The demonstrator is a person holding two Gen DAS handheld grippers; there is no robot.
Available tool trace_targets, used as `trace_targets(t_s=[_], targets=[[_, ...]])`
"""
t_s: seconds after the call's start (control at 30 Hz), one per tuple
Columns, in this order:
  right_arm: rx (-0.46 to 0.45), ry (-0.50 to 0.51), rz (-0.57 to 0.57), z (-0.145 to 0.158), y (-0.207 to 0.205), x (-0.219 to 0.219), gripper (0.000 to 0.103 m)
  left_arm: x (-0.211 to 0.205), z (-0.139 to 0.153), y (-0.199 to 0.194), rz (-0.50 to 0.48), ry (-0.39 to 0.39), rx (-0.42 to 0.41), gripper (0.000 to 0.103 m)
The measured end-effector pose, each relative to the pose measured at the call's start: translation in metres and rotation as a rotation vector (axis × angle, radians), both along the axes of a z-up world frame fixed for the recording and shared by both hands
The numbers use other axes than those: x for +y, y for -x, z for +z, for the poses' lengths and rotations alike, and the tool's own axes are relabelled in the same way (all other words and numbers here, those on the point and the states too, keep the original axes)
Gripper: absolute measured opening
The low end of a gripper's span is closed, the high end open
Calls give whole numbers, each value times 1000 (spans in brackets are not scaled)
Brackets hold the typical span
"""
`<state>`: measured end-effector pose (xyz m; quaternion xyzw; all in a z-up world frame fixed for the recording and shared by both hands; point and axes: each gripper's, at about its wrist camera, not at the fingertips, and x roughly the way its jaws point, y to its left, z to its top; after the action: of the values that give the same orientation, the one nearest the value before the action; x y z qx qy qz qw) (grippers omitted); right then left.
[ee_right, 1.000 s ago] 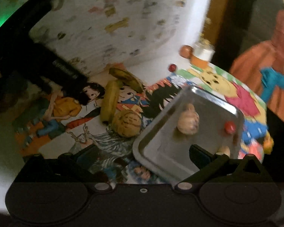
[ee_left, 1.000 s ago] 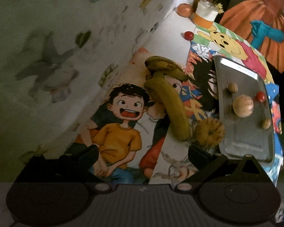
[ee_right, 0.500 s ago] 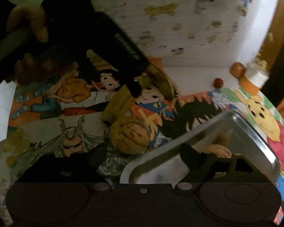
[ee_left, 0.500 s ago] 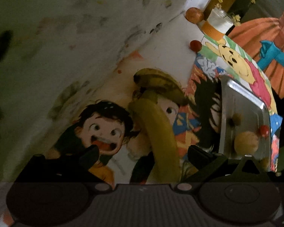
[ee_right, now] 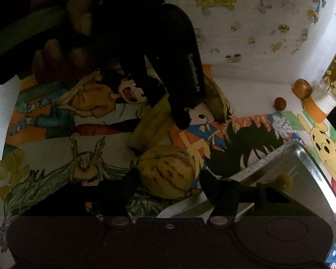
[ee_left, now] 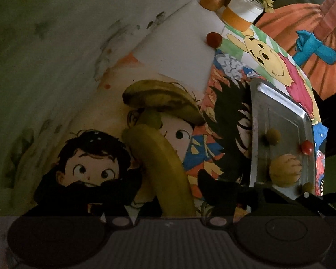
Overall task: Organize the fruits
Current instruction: 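Close the right tool on the striped melon while the left tool grasps the banana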
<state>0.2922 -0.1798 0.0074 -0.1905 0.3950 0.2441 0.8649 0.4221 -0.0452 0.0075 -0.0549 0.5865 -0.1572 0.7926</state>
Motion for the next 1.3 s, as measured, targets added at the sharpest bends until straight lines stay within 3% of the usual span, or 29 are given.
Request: trace_targets(t_s=[0.13, 0.4, 0.87, 1.07, 1.3], targets=[[1, 6, -13, -3, 0, 1, 56, 0, 1, -1, -11, -6, 20, 44], [-19, -6, -44, -4, 1, 2, 56, 3, 2, -1, 19, -20, 52, 41], [-39, -80, -106, -2, 18, -8, 55, 1, 7, 11, 30, -112, 59, 40], [-68, -144, -181, 12, 39, -22, 55, -2, 19, 21, 13, -136, 42, 39], [-93, -183, -353, 30, 64, -54, 55, -27, 36, 35, -70, -138, 23, 39]])
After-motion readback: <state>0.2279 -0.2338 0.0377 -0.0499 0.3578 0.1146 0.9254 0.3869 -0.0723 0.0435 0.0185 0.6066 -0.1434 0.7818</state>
